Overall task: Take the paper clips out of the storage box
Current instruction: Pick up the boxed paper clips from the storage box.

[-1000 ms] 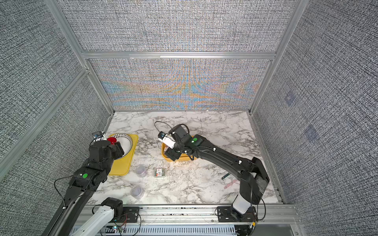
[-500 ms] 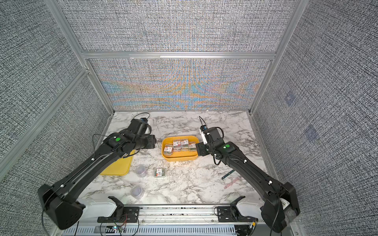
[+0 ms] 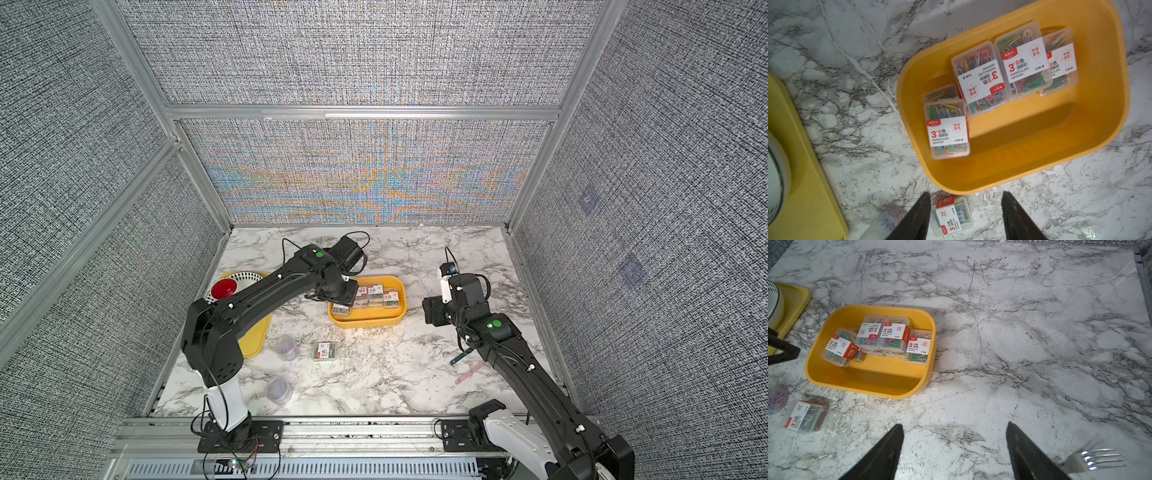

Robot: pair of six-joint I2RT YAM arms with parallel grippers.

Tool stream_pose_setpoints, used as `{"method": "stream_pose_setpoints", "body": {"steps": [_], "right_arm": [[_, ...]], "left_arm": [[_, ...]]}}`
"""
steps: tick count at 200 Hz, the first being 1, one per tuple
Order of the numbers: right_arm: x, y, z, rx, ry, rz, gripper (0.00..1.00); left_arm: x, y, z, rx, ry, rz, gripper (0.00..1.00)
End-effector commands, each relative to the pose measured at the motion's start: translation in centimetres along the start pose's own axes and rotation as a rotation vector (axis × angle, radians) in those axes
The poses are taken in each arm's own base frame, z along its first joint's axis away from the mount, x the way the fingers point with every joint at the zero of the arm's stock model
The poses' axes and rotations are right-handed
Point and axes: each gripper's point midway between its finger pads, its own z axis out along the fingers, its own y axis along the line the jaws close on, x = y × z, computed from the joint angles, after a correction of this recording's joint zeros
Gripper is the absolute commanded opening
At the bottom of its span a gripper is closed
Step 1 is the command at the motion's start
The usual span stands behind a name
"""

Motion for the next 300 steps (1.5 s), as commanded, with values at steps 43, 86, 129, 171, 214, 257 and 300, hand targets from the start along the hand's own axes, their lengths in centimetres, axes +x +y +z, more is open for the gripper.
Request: {"method": "stream_pose_setpoints", "body": {"steps": [43,86,129,171,214,257,300], "right_arm": [[-0.7,0.3,-0.4,-0.018,-0.042,-0.013,0.81],[-0.7,0.3,-0.4,-0.017,-0.041,-0.014,0.81],[-1.1,0.5,-0.9,-0.029,-0.056,-0.017,0.81],[-1.5,0.5,-1.5,-0.031,-0.084,-0.016,0.81],[-1.5,0.4,-1.5,-0.026,-0.08,-0.015,0.81],[-1.3,0.4,-1.2,-0.024,-0.069,-0.015,0.81],[-1.4,0.4,-1.2,-0.024,-0.069,-0.015,0.81]], "left_arm": [[0.1,0.1,3.0,-0.061,0.089,0.085,0.64],[0.4,1.2,4.4,-0.13,0.117,0.099,0.75],[-0.2,1.5,5.8,-0.135,0.111,0.085,0.79],[-0.6,2.0,6.8,-0.144,0.114,0.073,0.8],[-1.0,2.2,7.3,-0.14,0.112,0.065,0.8],[-1.5,2.2,7.8,-0.138,0.1,0.052,0.78],[-1.3,2.0,8.5,-0.128,0.111,0.042,0.77]]}}
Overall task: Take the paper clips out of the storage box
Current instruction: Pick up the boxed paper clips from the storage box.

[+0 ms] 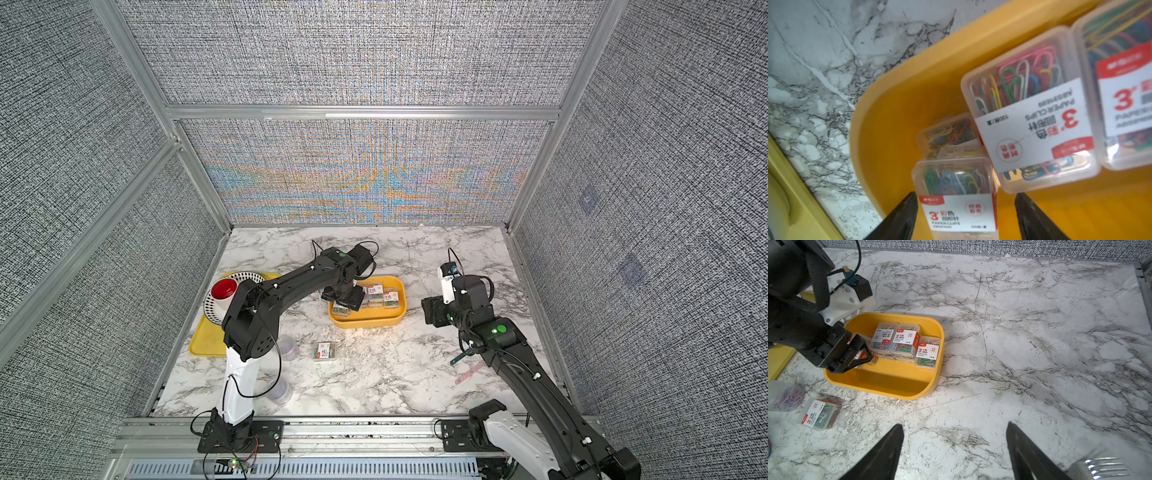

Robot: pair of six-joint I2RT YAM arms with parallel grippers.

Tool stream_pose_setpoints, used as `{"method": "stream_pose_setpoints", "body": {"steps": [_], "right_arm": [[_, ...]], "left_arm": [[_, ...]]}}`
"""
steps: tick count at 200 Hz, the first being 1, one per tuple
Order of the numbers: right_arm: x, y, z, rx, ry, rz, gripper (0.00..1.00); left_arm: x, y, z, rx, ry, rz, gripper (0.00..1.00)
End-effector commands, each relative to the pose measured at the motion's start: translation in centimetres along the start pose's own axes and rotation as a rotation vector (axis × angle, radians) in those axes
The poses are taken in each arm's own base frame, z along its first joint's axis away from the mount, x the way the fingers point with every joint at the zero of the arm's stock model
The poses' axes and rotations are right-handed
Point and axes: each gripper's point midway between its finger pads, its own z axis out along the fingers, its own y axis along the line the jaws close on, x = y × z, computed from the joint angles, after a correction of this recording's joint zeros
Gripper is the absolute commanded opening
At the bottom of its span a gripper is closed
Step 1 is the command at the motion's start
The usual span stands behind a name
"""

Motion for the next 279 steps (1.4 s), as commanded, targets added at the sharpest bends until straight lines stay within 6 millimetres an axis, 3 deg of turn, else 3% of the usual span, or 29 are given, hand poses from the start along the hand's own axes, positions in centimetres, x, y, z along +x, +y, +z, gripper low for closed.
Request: {"method": "stream_pose_setpoints", "body": {"steps": [1,93,206,279], "right_arm": [[-0.7,0.1,-0.1,-0.004,-0.021,-0.006,0.81],[-0.4,0.1,0.2,-0.005,-0.013,-0.005,0.8],[-0.3,0.2,0.3,-0.006,-0.008,-0.006,0.8],[-0.2,0.1,0.3,-0.004,-0.012,-0.006,0.8]], "left_arm": [[-0.2,-0.1,0.3,0.008,-0.002,-0.013,0.77],[-0.2,-0.1,-0.2,0.02,-0.017,-0.024,0.62],[-0.4,0.1,0.2,0.002,-0.021,-0.043,0.69],[-0.6,0.0,-1.2,0.026,-0.035,-0.033,0.59]]}}
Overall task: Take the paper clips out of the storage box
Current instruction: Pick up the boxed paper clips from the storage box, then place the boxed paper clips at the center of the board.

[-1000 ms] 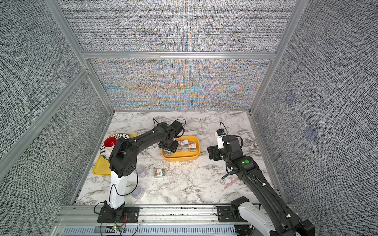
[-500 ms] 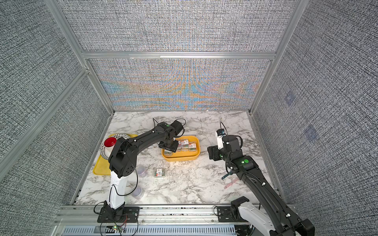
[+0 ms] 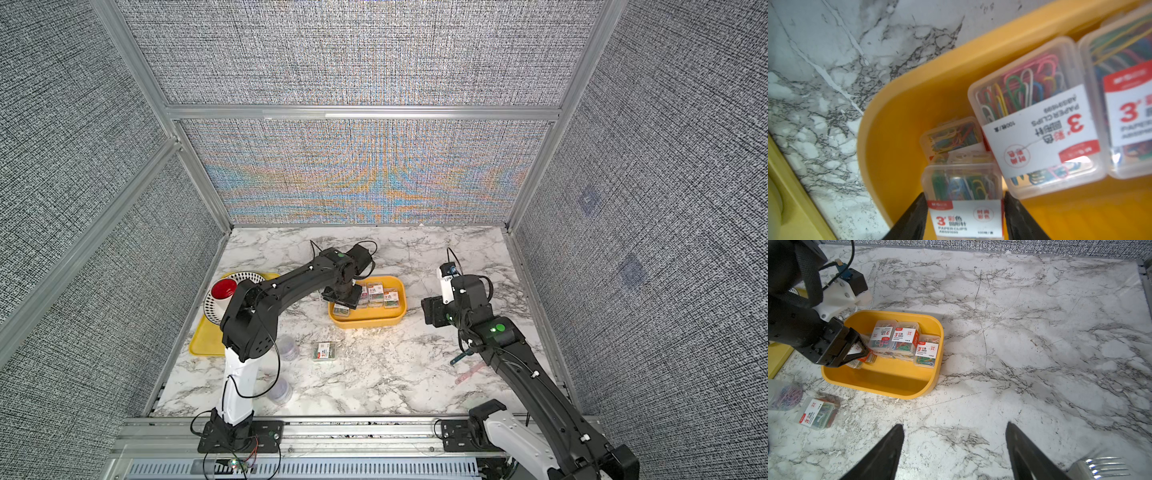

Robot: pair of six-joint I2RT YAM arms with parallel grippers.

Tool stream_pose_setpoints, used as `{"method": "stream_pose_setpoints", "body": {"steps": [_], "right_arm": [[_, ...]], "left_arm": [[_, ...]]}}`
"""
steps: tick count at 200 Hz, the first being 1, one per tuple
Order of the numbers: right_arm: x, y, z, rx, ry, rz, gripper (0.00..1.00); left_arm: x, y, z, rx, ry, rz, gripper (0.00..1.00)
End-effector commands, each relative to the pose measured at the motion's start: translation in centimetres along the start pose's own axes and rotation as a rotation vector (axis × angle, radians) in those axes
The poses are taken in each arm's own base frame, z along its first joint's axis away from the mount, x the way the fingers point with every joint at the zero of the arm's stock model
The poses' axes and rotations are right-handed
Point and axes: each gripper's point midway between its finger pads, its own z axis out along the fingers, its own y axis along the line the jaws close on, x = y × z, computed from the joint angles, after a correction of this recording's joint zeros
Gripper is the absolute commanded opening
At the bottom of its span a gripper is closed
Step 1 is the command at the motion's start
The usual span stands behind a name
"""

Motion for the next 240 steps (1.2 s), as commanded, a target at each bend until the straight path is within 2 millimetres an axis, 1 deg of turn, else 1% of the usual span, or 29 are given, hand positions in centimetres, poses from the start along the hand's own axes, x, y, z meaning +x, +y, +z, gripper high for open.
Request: {"method": "stream_pose_setpoints", "body": {"steps": [1,15,30,45,50,52,54,71,89,101,118,140,150,160,182,193,205,213,227,240], "right_arm": [[-0.5,0.1,0.0,-0.006,-0.023,-0.006,0.8],[-0.5,0.1,0.0,-0.006,-0.026,-0.006,0.8],[-0.6,0.1,-0.1,-0.006,-0.026,-0.007,0.8],[-0.6,0.1,0.0,-0.004,-0.024,-0.009,0.8],[-0.6,0.1,0.0,-0.004,-0.022,-0.008,0.8],[-0.5,0.1,0.0,-0.005,-0.022,-0.009,0.8],[-0.5,0.1,0.0,-0.004,-0.021,-0.01,0.8],[-0.6,-0.1,0.1,0.007,-0.018,-0.021,0.8],[-1.1,-0.4,-0.1,0.032,-0.019,-0.037,0.8],[-1.5,-0.5,-0.2,0.039,-0.024,-0.041,0.8],[-2.4,-0.5,-0.7,0.045,-0.045,-0.043,0.8],[-3.3,-0.6,-1.2,0.052,-0.073,-0.051,0.8],[-3.6,-0.7,-1.3,0.059,-0.076,-0.054,0.8],[-3.7,-0.7,-1.3,0.063,-0.074,-0.058,0.8],[-4.2,-0.7,-1.2,0.066,-0.071,-0.059,0.8],[-4.4,-0.6,-1.2,0.062,-0.072,-0.051,0.8],[-4.6,-0.4,-1.2,0.051,-0.076,-0.041,0.79],[-4.7,-0.3,-1.1,0.044,-0.077,-0.035,0.79],[-4.8,-0.1,-1.0,0.037,-0.078,-0.028,0.78],[-4.8,-0.1,-0.8,0.033,-0.073,-0.023,0.78]], "left_arm": [[-0.3,-0.2,-1.2,0.022,-0.019,0.006,0.59],[-0.3,-0.2,-2.4,0.038,-0.024,0.014,0.57],[-0.6,0.0,-4.4,0.052,-0.053,0.02,0.55],[-0.9,0.4,-7.4,0.061,-0.101,0.029,0.53],[-1.0,0.6,-7.9,0.06,-0.105,0.036,0.52],[-1.1,0.7,-9.1,0.066,-0.127,0.035,0.52],[-1.1,0.9,-9.6,0.068,-0.136,0.037,0.51],[-0.9,1.3,-13.3,0.086,-0.185,0.075,0.5],[0.3,1.3,-16.5,0.115,-0.225,0.161,0.49],[1.6,1.5,-18.3,0.12,-0.244,0.24,0.49],[3.9,1.8,-19.7,0.113,-0.248,0.367,0.49],[7.5,2.0,-19.5,0.096,-0.239,0.574,0.48],[9.3,1.8,-18.8,0.105,-0.232,0.66,0.48],[10.6,1.6,-18.2,0.126,-0.253,0.722,0.48],[13.6,0.1,-18.0,0.232,-0.334,0.893,0.48],[14.6,-0.6,-18.3,0.285,-0.393,0.963,0.47],[15.9,-1.5,-18.0,0.35,-0.438,1.032,0.47],[16.4,-2.1,-18.0,0.391,-0.466,1.058,0.47],[17.4,-2.7,-17.2,0.435,-0.449,1.089,0.47],[18.1,-2.6,-15.9,0.429,-0.389,1.113,0.46]]}}
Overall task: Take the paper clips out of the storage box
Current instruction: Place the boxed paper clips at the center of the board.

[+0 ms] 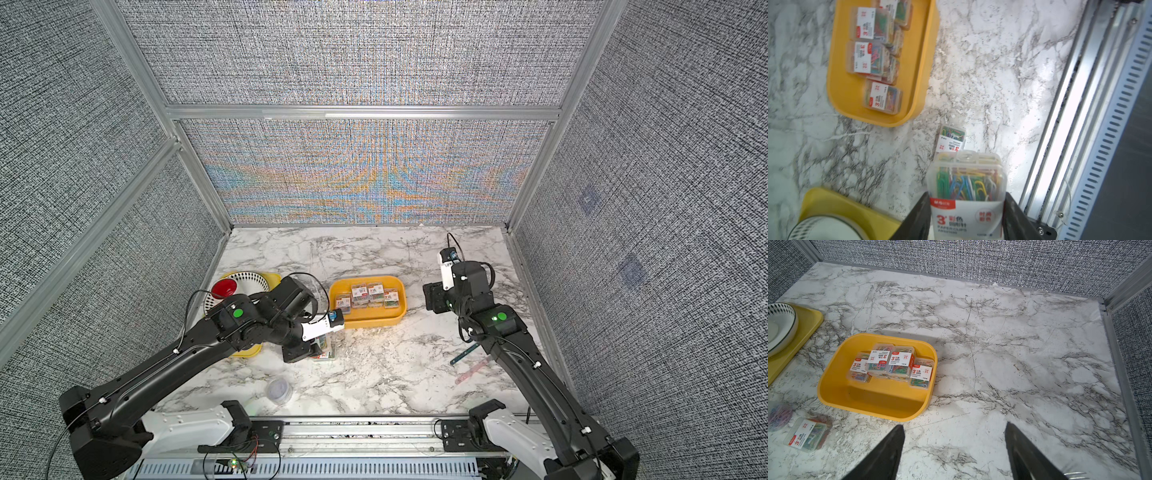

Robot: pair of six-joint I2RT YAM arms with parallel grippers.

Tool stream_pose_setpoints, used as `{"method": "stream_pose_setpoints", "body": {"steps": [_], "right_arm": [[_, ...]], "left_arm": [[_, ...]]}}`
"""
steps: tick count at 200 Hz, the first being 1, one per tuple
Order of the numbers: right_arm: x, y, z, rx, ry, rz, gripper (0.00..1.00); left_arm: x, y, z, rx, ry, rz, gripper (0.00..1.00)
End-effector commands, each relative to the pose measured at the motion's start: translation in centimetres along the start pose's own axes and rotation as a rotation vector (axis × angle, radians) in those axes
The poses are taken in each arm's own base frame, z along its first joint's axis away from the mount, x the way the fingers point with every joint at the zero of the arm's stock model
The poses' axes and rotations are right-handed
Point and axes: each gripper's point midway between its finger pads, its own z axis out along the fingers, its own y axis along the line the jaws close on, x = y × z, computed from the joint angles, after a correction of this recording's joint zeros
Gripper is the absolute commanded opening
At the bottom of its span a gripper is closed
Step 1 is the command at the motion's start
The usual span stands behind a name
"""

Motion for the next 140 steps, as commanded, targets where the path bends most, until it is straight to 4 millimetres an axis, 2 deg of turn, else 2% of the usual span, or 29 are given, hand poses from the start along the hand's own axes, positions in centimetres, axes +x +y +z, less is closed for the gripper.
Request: {"method": "stream_pose_setpoints", "body": {"steps": [1,42,69,140], "right_arm": [[-0.5,0.4,0.1,-0.019,-0.008,0.021,0.78],[-0.4,0.7,0.4,-0.035,-0.001,0.03,0.77],[-0.2,0.8,0.6,-0.04,0.008,0.033,0.77],[0.0,0.9,1.2,-0.044,0.016,0.033,0.76]], "left_arm": [[-1.4,-1.2,1.0,0.072,-0.066,0.115,0.46],[0.6,-2.6,3.4,0.125,0.039,0.155,0.46],[2.7,-2.8,5.2,0.103,0.162,0.203,0.46],[3.8,-3.9,9.1,0.096,0.221,0.24,0.46]]}}
